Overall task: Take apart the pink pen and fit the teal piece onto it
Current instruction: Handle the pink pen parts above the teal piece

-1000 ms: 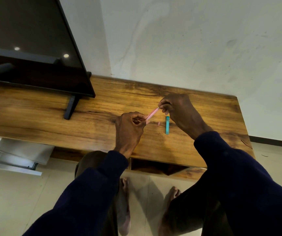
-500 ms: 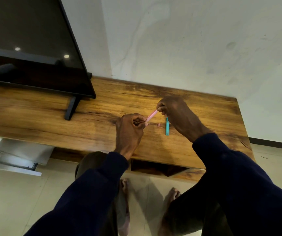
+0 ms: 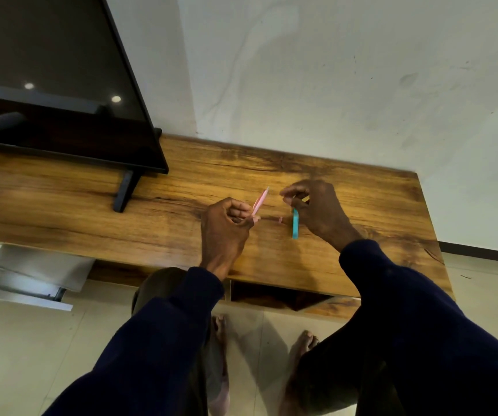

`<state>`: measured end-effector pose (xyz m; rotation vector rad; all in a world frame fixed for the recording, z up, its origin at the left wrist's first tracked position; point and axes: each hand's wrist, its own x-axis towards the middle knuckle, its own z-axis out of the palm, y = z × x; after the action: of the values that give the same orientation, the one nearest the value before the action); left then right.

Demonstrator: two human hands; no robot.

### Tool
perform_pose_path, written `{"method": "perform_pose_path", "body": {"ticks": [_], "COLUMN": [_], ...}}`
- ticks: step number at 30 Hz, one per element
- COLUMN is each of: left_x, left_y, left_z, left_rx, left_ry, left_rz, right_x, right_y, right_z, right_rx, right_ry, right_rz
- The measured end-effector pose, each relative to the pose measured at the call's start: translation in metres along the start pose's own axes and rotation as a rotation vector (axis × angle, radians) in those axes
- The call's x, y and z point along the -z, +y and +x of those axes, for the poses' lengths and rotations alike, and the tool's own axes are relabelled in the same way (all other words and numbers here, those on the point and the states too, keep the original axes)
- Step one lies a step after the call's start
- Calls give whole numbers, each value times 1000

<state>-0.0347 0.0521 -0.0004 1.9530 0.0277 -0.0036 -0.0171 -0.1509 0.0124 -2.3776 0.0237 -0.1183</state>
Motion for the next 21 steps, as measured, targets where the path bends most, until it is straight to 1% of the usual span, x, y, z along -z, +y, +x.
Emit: {"method": "perform_pose_path", "body": {"ticks": [3,4,9,15,17,18,19,21], "left_x": [0,-1,-3,-3,-3,-3,-3,-3], "left_y": [-2,-3,-4,-5,-4,-3,-3,-3], "left_z": [0,0,2,1,0,0,-1,-2], "left_rx": [33,38,66,66,60,59,57,51], "left_ry": [-16,-21,-28,-37,-36,-37,-40,-48], "left_rz": [-23,-22,-13,8,15,13,13,10], "right_x": [-8,-10,-21,-27,-29,-29,-28,-20], "right_y": [13,14,8,13,16,16,16,13], "right_z": [-5,-7,-9,-8,-10,-12,-13,-14], "right_rx": [76,106,257,302,269,235,195,104], "right_ry": [-114,-129,-131,-130,-126,-113,-91,-34], "right_rz": [-271,-321,-485,-550,-515,-461,-388,-153]}}
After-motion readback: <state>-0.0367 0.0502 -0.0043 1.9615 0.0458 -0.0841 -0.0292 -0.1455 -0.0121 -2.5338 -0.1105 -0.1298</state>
